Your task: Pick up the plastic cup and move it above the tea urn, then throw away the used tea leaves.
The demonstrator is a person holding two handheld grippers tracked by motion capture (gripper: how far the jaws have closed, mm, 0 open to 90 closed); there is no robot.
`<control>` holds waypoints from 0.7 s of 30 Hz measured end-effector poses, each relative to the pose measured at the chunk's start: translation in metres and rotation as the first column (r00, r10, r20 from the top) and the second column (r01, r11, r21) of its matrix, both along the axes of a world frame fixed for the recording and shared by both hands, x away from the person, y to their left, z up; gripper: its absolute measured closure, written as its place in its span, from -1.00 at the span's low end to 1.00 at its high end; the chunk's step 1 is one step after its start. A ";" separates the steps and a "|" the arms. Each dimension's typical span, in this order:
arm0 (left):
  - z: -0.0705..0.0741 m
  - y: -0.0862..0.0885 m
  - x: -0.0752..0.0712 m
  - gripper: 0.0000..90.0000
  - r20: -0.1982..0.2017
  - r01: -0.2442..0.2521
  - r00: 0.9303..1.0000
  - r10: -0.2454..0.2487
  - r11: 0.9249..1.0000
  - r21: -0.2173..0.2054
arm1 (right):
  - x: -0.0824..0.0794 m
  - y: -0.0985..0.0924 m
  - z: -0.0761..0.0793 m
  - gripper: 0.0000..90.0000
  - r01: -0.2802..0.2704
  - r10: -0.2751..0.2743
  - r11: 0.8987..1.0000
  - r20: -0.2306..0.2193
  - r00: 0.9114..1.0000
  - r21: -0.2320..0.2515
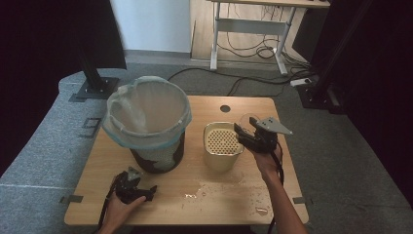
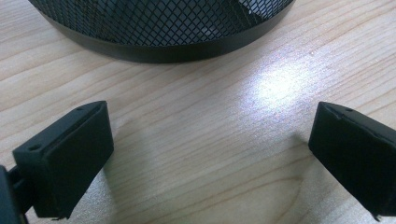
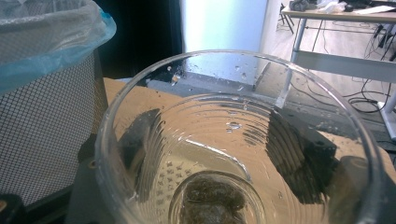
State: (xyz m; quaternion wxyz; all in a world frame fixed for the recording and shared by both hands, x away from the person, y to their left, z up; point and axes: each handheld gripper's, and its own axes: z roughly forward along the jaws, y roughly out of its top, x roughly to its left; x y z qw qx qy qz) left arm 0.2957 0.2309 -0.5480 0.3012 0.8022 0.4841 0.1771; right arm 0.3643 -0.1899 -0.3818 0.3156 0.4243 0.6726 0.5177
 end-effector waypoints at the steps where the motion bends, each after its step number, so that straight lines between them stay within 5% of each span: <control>1: 0.000 0.000 0.000 -1.00 0.000 0.000 1.000 0.000 1.000 0.000 | 0.000 0.000 0.001 -0.19 0.000 0.000 1.000 0.001 1.000 -0.003; 13: 0.000 0.000 0.000 -1.00 0.001 -0.001 1.000 0.001 1.000 -0.001 | 0.008 0.004 0.014 -0.18 0.014 -0.009 0.987 0.033 0.999 -0.158; 17: 0.000 0.000 0.000 -1.00 0.001 -0.001 1.000 0.001 1.000 -0.001 | 0.011 0.008 0.020 -0.17 0.014 -0.003 0.968 0.046 0.999 -0.251; 21: 0.000 0.000 0.000 -1.00 0.001 -0.001 1.000 0.001 1.000 -0.001 | 0.015 0.015 0.024 -0.17 0.024 0.002 0.935 0.071 0.997 -0.355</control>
